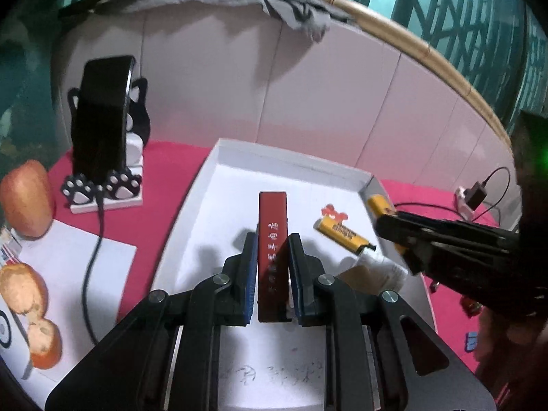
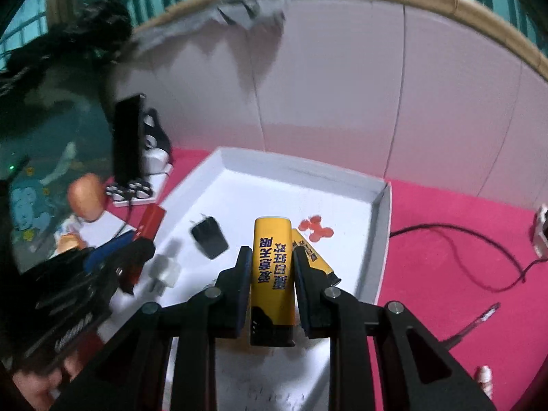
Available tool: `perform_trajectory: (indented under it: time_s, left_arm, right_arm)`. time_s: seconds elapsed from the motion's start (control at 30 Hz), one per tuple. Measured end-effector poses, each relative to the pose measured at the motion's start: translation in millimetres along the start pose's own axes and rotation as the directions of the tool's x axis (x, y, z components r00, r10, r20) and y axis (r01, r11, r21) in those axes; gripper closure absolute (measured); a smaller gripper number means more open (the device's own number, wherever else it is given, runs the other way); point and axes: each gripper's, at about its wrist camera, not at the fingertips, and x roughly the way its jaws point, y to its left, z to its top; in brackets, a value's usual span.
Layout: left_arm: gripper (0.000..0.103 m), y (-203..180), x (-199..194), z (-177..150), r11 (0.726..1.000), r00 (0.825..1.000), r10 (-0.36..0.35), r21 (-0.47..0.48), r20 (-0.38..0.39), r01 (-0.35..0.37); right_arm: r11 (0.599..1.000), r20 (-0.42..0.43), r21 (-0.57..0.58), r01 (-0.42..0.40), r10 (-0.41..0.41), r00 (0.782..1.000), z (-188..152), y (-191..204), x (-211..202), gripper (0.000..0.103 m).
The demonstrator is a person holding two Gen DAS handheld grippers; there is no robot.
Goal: Organize rigid objects
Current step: 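Open both tools to release the yellow tube and red lighter into the tray, then move both open tools back toward the dropper bottle and red jar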
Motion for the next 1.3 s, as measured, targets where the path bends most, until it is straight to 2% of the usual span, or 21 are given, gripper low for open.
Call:
perform_trajectory:
  time_s: [0.1,0.33,0.37,0.43,0.47,0.5,0.57,0.6,0.63,0.73,0.83,0.9,0.97,1.13,1.23,1.3]
  left_arm:
    - [0.087,-3,5,-4,1.000,1.000,0.010,0.008,-0.007,-0.010]
    - [0.087,-4,-3,-2,0.999,0.999,0.036,0.008,0.032,-0.036]
    - [0.084,-4,-4,-2,0.999,0.998,0.041,0.007,0.037,-0.041]
    - [0.064,-4,-9,-2,0.999,0.997,0.049,-0.001,0.053,-0.049]
    - [0.041,-4,-12,-1,0.998,0.996,0.058,-0.008,0.062,-0.057]
    - [0.028,-3,-15,-1,0.996,0.993,0.086,-0.016,0.076,-0.085]
    - [0.013,0,-24,-2,0.993,0.987,0.115,-0.034,0.111,-0.112]
    - [0.004,1,-27,-3,0.992,0.985,0.121,-0.043,0.120,-0.116]
    - [0.000,2,-30,-4,0.990,0.982,0.137,-0.052,0.126,-0.132]
    - [0.000,0,-38,-7,0.986,0.978,0.159,-0.064,0.139,-0.151]
    - [0.000,-5,-45,-9,0.988,0.977,0.151,-0.053,0.154,-0.144]
    - [0.000,-11,-54,-9,0.991,0.977,0.132,-0.049,0.168,-0.126]
    - [0.000,-17,-65,-9,0.994,0.975,0.108,-0.039,0.193,-0.102]
    - [0.000,-45,-93,-9,0.999,0.966,0.025,0.024,0.259,-0.033]
    - [0.000,-63,-100,-11,0.998,0.963,-0.033,0.065,0.269,0.016]
    - [0.000,-77,-103,-14,0.994,0.962,-0.072,0.095,0.265,0.048]
  right_arm:
    - [1.000,-0.008,-0.004,0.013,-0.013,1.000,1,3,11,0.080]
    - [1.000,-0.003,-0.019,0.008,-0.008,1.000,5,8,17,0.079]
    - [1.000,0.000,-0.026,0.009,-0.009,1.000,6,9,16,0.079]
    - [0.999,0.013,-0.035,0.020,-0.020,1.000,5,11,12,0.070]
    - [0.999,0.022,-0.034,0.026,-0.025,0.999,5,11,10,0.050]
    - [0.999,0.035,-0.027,0.046,-0.045,0.998,4,9,6,0.034]
    - [0.998,0.060,-0.003,0.057,-0.057,0.997,3,3,-1,0.017]
    - [0.999,0.064,0.008,0.049,-0.050,0.997,2,0,-5,0.017]
    - [0.998,0.068,0.018,0.052,-0.053,0.996,1,-3,-9,0.017]
    - [0.997,0.088,0.003,0.083,-0.083,0.993,-3,-6,-20,0.017]
    - [0.994,0.116,-0.014,0.112,-0.110,0.987,-5,-12,-36,0.017]
    - [0.995,0.138,0.006,0.101,-0.101,0.985,-6,-20,-49,0.011]
    - [0.994,0.178,0.039,0.098,-0.103,0.979,-9,-31,-71,0.000]
    - [0.987,0.296,0.127,0.097,-0.131,0.946,-25,-71,-137,0.000]
    - [0.975,0.344,0.193,0.111,-0.173,0.923,-40,-101,-172,0.000]
    - [0.966,0.350,0.223,0.127,-0.201,0.915,-51,-120,-188,0.000]
